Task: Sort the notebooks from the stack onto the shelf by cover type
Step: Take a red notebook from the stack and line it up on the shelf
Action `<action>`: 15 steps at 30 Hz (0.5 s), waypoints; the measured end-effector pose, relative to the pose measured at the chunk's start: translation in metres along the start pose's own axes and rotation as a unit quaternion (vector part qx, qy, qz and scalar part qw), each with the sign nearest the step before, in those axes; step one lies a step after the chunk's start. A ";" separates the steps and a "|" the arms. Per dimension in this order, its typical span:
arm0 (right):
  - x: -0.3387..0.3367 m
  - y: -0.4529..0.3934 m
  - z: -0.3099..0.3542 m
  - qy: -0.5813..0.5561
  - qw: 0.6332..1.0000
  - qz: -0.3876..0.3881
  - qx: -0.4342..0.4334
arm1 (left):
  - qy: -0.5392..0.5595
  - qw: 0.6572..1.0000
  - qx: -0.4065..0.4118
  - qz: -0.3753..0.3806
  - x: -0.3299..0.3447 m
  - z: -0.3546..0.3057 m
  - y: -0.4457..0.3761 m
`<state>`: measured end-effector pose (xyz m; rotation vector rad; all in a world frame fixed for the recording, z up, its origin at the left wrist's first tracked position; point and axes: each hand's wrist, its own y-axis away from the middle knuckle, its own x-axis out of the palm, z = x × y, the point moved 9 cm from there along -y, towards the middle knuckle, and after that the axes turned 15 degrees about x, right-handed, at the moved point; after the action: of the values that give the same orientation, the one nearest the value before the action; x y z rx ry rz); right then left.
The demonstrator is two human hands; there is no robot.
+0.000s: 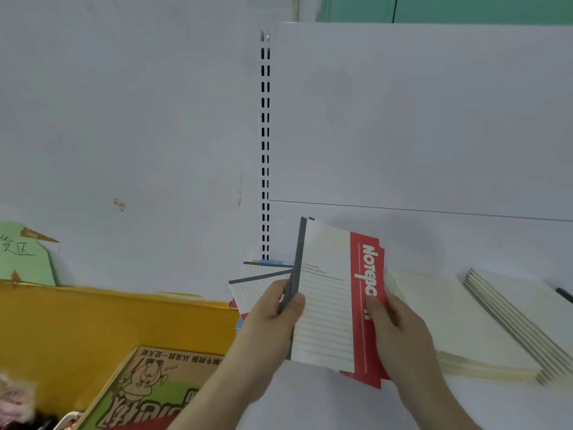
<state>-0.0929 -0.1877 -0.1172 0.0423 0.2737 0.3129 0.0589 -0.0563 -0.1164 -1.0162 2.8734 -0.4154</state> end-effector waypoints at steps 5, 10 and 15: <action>0.015 0.002 -0.013 -0.082 0.992 0.056 0.077 | -0.035 0.996 0.025 -0.083 -0.003 0.001 0.002; -0.003 0.003 0.005 -0.039 0.999 -0.001 0.006 | -0.225 0.971 0.083 -0.006 -0.016 -0.013 -0.022; -0.019 0.003 0.005 -0.047 0.998 -0.031 0.003 | -0.571 0.812 0.108 0.063 -0.046 -0.010 -0.063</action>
<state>-0.1101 -0.1909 -0.1075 0.0533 0.1826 0.2475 0.1312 -0.0722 -0.0913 -0.6536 1.7250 -0.0460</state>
